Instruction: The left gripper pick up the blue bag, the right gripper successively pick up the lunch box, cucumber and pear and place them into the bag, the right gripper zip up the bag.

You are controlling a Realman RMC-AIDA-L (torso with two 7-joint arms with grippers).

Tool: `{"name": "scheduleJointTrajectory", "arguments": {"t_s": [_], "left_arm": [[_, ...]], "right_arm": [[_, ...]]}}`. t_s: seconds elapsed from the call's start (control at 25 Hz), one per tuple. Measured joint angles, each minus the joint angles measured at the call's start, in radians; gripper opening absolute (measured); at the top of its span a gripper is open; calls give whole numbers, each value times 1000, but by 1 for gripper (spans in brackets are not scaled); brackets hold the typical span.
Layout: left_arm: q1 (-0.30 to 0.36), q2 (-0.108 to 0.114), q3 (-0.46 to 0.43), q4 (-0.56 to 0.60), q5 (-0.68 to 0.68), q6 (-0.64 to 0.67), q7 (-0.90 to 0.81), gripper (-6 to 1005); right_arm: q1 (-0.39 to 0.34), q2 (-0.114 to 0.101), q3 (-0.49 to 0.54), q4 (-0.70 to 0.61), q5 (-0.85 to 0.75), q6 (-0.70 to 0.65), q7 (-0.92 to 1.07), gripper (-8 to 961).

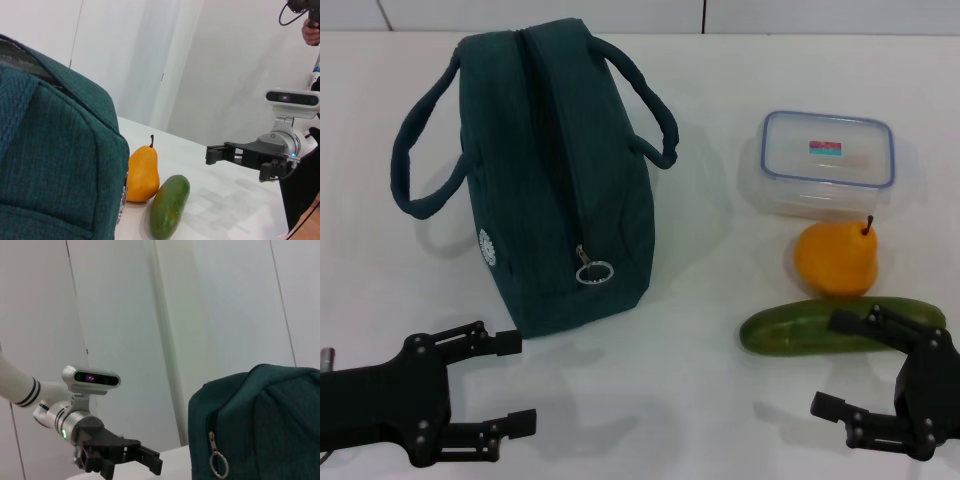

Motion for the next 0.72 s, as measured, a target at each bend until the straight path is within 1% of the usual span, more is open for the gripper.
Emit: {"name": "scheduleJointTrajectory", "arguments": {"t_s": [0.48, 0.56, 0.72], "left_arm": [[2, 0, -14, -1, -1, 2, -15, 867], [2, 2, -14, -1, -12, 2, -62, 865], [-3, 27, -59, -3, -73, 9, -327, 862]], "right_arm": [[0, 0, -4, 0, 0, -4, 0, 872], [0, 0, -4, 0, 0, -3, 0, 872], [0, 0, -1, 0, 0, -2, 2, 871]]}}
